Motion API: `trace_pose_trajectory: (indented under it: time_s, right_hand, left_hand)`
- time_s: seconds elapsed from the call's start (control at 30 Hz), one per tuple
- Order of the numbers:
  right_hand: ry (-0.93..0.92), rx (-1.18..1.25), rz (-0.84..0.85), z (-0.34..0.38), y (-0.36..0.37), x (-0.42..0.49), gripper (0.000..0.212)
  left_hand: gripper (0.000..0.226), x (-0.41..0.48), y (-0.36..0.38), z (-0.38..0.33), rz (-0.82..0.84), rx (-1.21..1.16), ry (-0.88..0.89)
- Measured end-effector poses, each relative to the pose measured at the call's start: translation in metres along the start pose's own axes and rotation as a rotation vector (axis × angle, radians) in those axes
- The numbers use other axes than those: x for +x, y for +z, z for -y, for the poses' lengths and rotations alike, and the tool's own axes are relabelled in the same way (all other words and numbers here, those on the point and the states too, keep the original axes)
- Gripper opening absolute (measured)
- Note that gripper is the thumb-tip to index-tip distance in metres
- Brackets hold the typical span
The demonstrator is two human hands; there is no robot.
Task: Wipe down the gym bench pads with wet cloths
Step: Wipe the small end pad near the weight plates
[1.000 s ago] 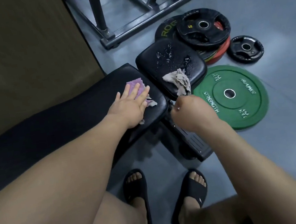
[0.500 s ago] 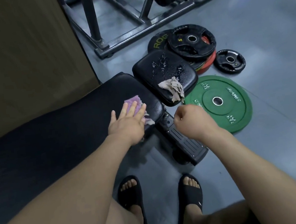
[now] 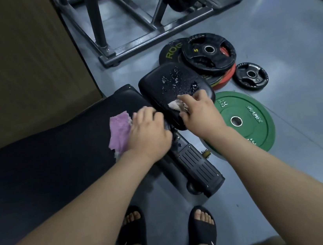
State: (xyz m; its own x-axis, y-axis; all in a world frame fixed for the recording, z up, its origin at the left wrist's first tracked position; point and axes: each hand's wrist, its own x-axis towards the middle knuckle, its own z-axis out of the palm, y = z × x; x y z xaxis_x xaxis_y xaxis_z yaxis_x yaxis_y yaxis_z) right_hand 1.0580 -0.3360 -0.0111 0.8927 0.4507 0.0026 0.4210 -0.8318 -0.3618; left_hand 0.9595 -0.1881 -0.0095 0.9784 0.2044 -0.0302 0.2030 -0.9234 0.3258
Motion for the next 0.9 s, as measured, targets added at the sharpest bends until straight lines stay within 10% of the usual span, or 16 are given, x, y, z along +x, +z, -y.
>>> trace_pose_trajectory:
  time_s: [0.23, 0.9]
  right_hand:
    - [-0.087, 0.071, -0.023, -0.016, 0.012, 0.009, 0.013]
    - [-0.106, 0.087, -0.144, -0.044, 0.011, 0.016, 0.024]
  left_hand:
    - [0.051, 0.016, 0.036, -0.004, 0.059, 0.123, -0.114]
    - [0.076, 0.008, 0.061, 0.005, -0.146, 0.259, -0.223]
